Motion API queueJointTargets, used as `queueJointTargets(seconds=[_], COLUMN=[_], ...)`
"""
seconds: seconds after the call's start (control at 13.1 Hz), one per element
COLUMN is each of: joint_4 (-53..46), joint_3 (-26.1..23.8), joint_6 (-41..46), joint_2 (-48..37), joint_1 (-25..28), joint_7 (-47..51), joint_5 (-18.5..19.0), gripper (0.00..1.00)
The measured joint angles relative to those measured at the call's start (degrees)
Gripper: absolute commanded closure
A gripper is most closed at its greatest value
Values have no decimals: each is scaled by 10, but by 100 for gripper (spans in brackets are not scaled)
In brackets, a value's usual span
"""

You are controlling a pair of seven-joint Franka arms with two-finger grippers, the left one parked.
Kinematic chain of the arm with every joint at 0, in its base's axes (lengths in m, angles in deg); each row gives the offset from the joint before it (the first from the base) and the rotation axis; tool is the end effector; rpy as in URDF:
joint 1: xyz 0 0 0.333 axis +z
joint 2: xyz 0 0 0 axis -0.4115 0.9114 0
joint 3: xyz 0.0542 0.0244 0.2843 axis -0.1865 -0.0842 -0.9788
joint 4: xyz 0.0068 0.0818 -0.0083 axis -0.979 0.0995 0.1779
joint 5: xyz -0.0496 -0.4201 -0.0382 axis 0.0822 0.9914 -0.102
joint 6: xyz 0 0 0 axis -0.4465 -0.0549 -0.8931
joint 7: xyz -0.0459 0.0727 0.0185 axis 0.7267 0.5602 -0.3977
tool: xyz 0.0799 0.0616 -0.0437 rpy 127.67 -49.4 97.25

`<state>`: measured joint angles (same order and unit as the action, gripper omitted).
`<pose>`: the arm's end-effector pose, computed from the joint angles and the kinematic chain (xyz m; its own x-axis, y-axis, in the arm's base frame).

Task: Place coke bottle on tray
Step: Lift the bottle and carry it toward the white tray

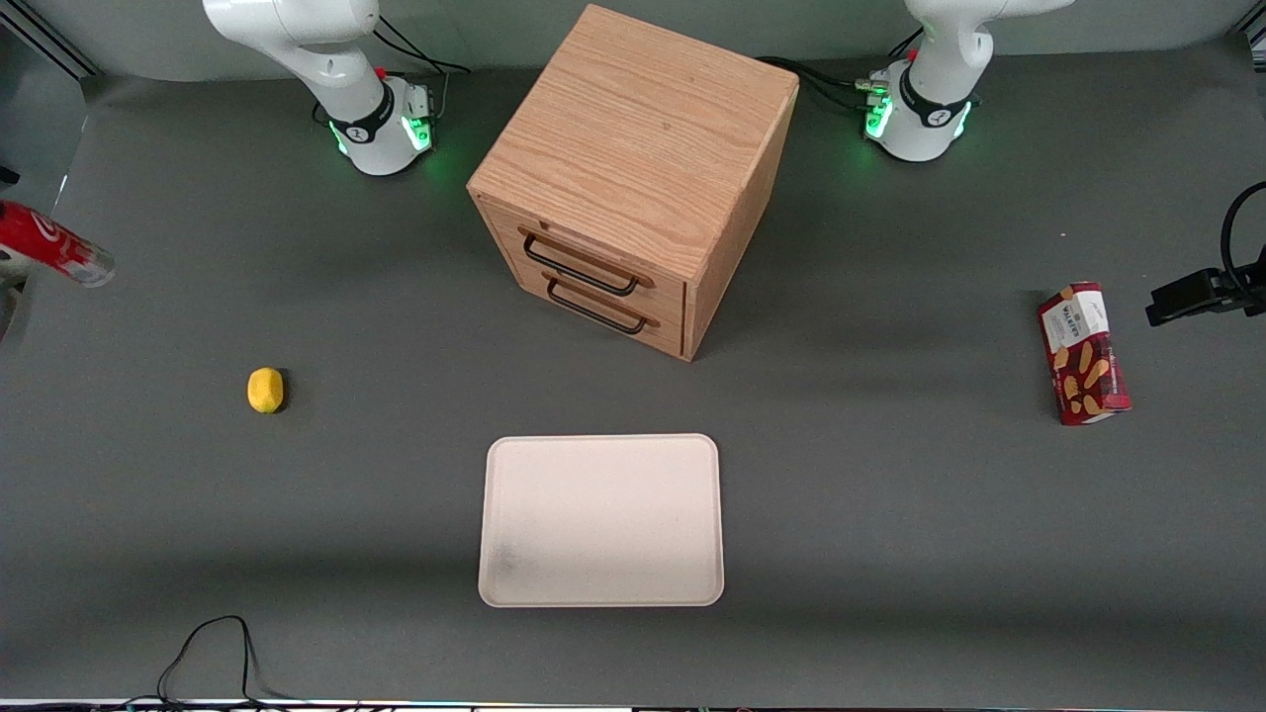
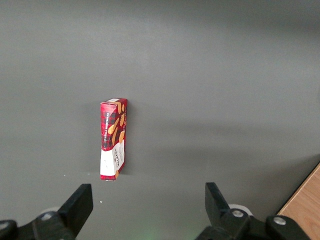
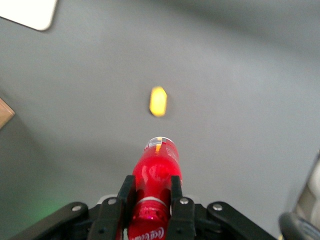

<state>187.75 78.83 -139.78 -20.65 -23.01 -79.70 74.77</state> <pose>0.5176 -0.1728 0.6109 0.9381 0.3439 0.0415 0.3448 -0.9385 -0.0162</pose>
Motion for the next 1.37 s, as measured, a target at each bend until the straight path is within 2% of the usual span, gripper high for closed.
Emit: queueJointTargets(seconds=[0.15,0.46,0.84,0.99,1.37], joint_4=[-76,-253,-411,-453,-494], joint_3=[-18,-22,-25,-31,-67], joint_6=[0,27,42,40,-4], joint_2=[80,223,351,394,452], joint_1=[47,149,258,280,282], joint_7=[37,115,270,304,357], joint_5=[-19,-39,-67,-69,-73], gripper=[100,100,100,100,100])
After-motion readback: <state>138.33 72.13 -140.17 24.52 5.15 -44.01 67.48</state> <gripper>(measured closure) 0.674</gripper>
